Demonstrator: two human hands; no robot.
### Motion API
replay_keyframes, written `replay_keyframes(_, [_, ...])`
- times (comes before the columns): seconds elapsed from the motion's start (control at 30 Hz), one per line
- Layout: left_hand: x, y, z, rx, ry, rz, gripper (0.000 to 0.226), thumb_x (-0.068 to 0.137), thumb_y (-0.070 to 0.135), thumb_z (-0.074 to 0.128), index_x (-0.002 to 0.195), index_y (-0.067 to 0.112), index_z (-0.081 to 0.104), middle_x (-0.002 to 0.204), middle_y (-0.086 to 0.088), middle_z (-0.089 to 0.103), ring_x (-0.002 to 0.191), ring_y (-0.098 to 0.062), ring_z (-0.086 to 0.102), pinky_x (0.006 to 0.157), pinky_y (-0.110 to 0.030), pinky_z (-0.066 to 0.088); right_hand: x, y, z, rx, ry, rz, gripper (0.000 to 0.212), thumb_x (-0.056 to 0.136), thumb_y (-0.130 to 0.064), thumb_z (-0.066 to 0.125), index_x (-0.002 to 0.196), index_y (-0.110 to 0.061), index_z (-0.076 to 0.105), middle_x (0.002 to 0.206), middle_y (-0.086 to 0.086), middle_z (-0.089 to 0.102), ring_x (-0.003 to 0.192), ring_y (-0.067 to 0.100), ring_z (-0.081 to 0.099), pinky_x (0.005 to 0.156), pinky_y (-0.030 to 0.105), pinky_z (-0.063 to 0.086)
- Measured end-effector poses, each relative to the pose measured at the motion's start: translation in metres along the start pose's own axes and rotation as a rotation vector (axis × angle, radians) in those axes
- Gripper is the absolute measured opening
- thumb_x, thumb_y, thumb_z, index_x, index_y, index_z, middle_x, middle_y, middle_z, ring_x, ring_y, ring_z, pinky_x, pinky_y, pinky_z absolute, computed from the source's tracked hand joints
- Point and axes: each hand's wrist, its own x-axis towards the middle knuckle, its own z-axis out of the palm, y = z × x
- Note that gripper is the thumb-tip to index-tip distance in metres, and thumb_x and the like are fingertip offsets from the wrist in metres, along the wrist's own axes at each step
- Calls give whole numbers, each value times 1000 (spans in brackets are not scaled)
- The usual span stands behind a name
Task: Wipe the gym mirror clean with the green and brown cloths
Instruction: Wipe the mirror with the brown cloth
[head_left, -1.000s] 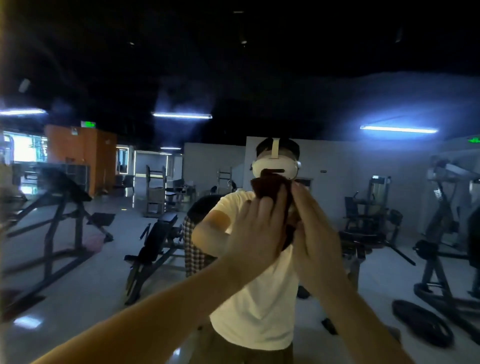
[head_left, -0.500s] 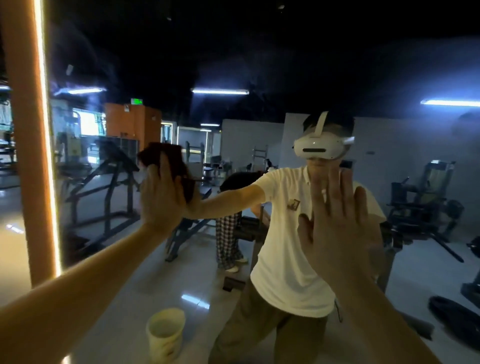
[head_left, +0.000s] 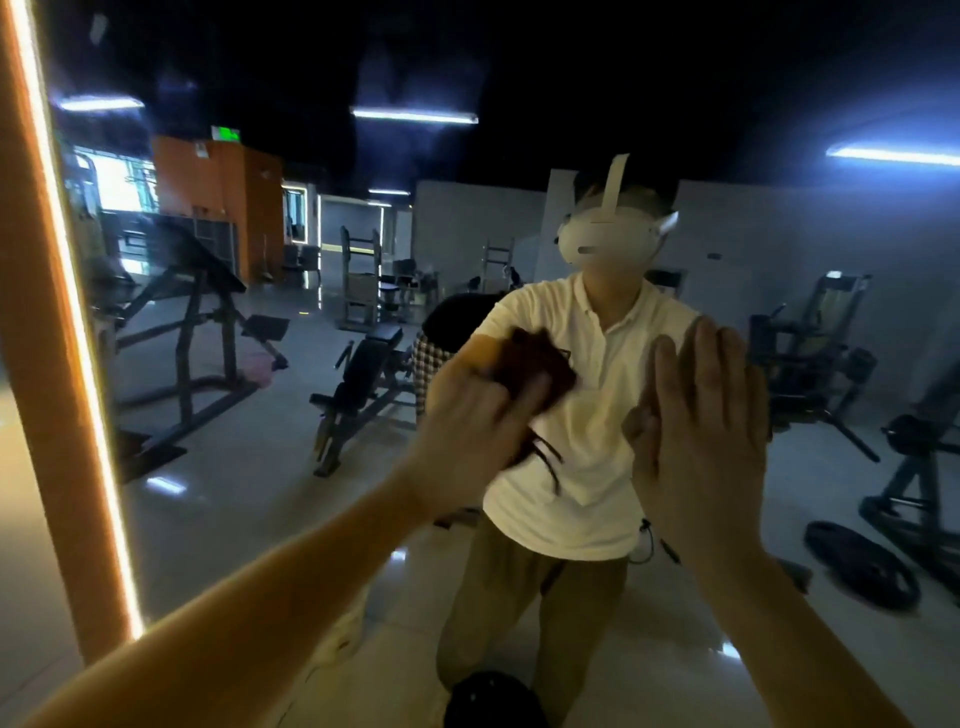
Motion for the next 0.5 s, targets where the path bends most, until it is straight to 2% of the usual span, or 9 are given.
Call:
replay_keyframes(0.03, [-10, -26, -4, 26, 25, -94, 52, 101, 32, 42, 147, 7, 40, 101, -13, 42, 85, -31, 53, 78, -46, 49, -8, -9, 4, -5, -16, 1, 62, 102, -26, 36, 161, -7, 30, 170, 21, 12, 158, 38, 6, 126, 59, 15])
replay_keyframes(0.1, [-36, -76, -11, 45, 45, -254, 51, 107, 33, 36, 146, 0, 40, 101, -21, 46, 81, -37, 52, 68, -46, 48, -23, -24, 12, -17, -40, 10, 61, 103, -27, 34, 161, -6, 30, 170, 20, 13, 158, 39, 7, 125, 60, 17])
replay_keyframes(0.17, [-67, -109, -12, 12, 26, -379, 56, 112, 37, 29, 150, -4, 35, 106, -29, 52, 88, -39, 49, 71, -49, 47, -35, -35, 17, -12, -59, 18, 62, 102, -25, 37, 161, -6, 29, 170, 20, 12, 158, 39, 7, 124, 61, 19])
replay_keyframes(0.27, [-96, -117, -7, -75, 42, -537, 60, 110, 32, 38, 155, -6, 28, 125, -28, 43, 100, -40, 42, 80, -53, 43, -42, -44, 21, -5, -76, 29, 64, 102, -22, 38, 162, -7, 24, 171, 20, 11, 158, 39, 7, 123, 61, 21])
replay_keyframes(0.37, [-104, -99, 0, -198, 62, -589, 64, 107, 27, 45, 159, -2, 22, 133, -26, 40, 107, -42, 47, 86, -53, 43, -48, -48, 23, 45, -58, 28, 65, 100, -18, 39, 162, -8, 24, 170, 19, 13, 158, 40, 10, 122, 62, 23])
replay_keyframes(0.43, [-108, -76, 2, -252, 31, -557, 64, 107, 30, 44, 159, 1, 21, 126, -27, 45, 100, -41, 49, 82, -50, 44, -49, -48, 23, 74, -59, 24, 66, 98, -14, 43, 162, -8, 27, 170, 19, 15, 158, 39, 11, 122, 62, 24])
replay_keyframes(0.5, [-114, -47, 3, -255, 11, -481, 62, 105, 30, 45, 156, -1, 26, 117, -25, 47, 93, -32, 46, 74, -45, 47, -50, -48, 22, 88, -71, 32, 67, 97, -11, 46, 161, -8, 29, 171, 17, 14, 158, 37, 9, 123, 60, 23])
